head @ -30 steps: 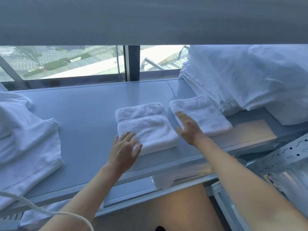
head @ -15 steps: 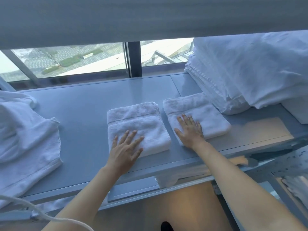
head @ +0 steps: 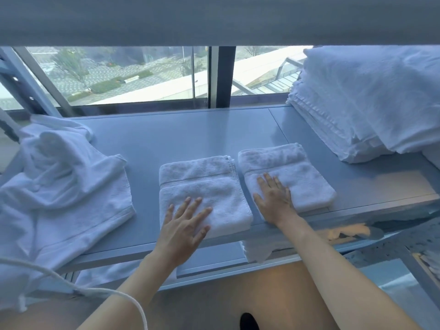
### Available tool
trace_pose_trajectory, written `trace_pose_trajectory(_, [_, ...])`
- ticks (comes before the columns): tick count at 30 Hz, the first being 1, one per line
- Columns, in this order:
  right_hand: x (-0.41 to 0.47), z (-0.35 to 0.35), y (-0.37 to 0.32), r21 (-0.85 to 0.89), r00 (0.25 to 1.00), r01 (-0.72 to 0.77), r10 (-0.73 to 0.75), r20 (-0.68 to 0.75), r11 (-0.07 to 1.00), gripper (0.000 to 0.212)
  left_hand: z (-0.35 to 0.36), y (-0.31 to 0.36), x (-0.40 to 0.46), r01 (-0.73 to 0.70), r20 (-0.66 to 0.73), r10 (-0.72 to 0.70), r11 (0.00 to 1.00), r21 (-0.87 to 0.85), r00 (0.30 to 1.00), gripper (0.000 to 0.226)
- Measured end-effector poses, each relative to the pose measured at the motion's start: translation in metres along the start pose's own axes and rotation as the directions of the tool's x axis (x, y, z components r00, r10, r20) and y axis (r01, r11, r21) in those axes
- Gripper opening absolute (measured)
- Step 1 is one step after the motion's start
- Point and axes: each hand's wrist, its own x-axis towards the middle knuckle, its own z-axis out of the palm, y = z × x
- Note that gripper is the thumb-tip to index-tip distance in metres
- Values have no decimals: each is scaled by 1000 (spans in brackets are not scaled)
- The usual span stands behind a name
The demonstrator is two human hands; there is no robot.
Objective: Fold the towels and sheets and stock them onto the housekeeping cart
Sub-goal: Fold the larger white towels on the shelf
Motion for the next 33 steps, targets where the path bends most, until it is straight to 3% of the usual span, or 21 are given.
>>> trace_pose_trajectory(3, [-12, -1, -43, 114, 992, 99, -90, -85, 989, 58, -11, -7, -11, 21, -39, -25, 993, -114, 999, 53])
trace_pose_trajectory(5, [-14, 5, -71, 227, 1000, 25, -27, 3, 973, 64, -20, -11, -16, 57, -149, -91, 975, -213, 985, 45])
trace_pose_trajectory(7, [-11, 14, -92, 155, 994, -65, 50, 101, 986, 77, -26, -18, -18, 166, -227, -216, 961, -221, 950, 48])
trace_pose_trajectory(9, [-9, 20, -106, 84, 988, -96, 85, 131, 992, 85, -33, -22, -19, 344, -161, -384, 910, -232, 909, 59])
trace_pose_trajectory(11, [-7, 24, -117, 130, 980, -146, 126, 151, 981, 89, -33, -23, -19, 471, -74, -503, 844, -256, 861, 70])
trace_pose_trajectory(15, [1, 26, -124, 216, 957, -240, 194, 215, 946, 94, -32, -17, -14, 534, -54, -581, 778, -331, 812, 75])
trace_pose_trajectory(18, [7, 20, -118, 374, 963, -236, 164, 214, 897, 81, -35, -9, -11, 493, -111, -600, 736, -463, 792, 66])
trace_pose_trajectory(21, [10, 10, -107, 445, 972, -194, 111, 206, 874, 67, -38, 4, -9, 385, -241, -554, 773, -505, 797, 62])
trace_pose_trajectory(29, [25, -47, -59, 564, 1000, 5, 3, -12, 826, 71, -58, 55, 26, 160, -523, -425, 864, -477, 738, 66])
trace_pose_trajectory(33, [37, -87, -13, 550, 990, 65, 18, -143, 833, 71, -66, 96, 66, 86, -565, -395, 865, -494, 724, 66])
